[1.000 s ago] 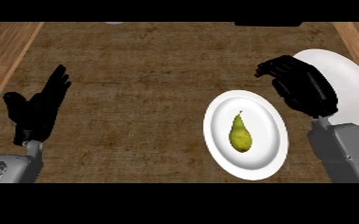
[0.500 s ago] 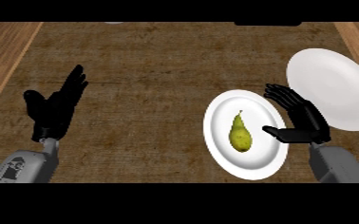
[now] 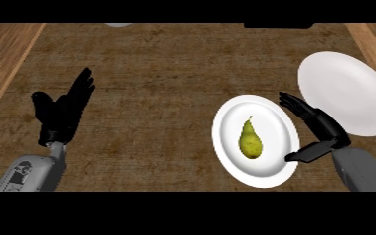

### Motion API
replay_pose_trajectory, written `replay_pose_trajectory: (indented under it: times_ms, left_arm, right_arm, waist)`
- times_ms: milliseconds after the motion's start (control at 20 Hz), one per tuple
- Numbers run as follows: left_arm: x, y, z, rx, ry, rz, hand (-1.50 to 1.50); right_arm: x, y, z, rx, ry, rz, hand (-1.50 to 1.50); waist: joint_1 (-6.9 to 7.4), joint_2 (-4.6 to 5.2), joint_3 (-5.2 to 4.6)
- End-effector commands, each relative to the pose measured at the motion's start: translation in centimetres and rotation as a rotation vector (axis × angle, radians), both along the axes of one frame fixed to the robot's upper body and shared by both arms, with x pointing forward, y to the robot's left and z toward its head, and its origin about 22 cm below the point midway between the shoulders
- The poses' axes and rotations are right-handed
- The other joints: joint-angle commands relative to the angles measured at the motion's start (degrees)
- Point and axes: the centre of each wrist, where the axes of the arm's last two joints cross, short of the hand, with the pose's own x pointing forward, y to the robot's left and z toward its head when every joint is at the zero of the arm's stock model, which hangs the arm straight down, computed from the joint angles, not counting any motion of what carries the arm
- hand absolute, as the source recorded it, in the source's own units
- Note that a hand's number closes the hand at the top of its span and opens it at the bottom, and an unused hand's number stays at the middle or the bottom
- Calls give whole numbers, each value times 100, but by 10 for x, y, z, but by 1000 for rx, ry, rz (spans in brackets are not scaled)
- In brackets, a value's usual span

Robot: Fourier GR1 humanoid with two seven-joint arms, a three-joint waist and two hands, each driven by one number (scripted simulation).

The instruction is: Pick the pear from the plate and place it in the plate

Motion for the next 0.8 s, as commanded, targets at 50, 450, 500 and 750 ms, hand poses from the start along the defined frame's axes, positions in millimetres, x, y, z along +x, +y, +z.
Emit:
replay_pose_trajectory:
  times_ms: [50,450,500,750]
  left_arm:
    - [-10,0,-2,7,5,7,0]
    - [-13,9,1,-2,7,9,0]
    - [6,-2,2,3,20,-11,0]
    - [3,1,0,10,-7,15,0]
  right_arm:
    - [13,5,18,-77,8,75,-150]
    - [44,32,44,-278,77,229,-150]
    - [45,43,41,-317,64,250,-150]
    - [38,43,33,-459,97,274,-150]
  waist:
    - [-52,-30,-8]
    - [-25,-27,-8]
    - [-52,-17,-8]
    - [-44,-19,-7]
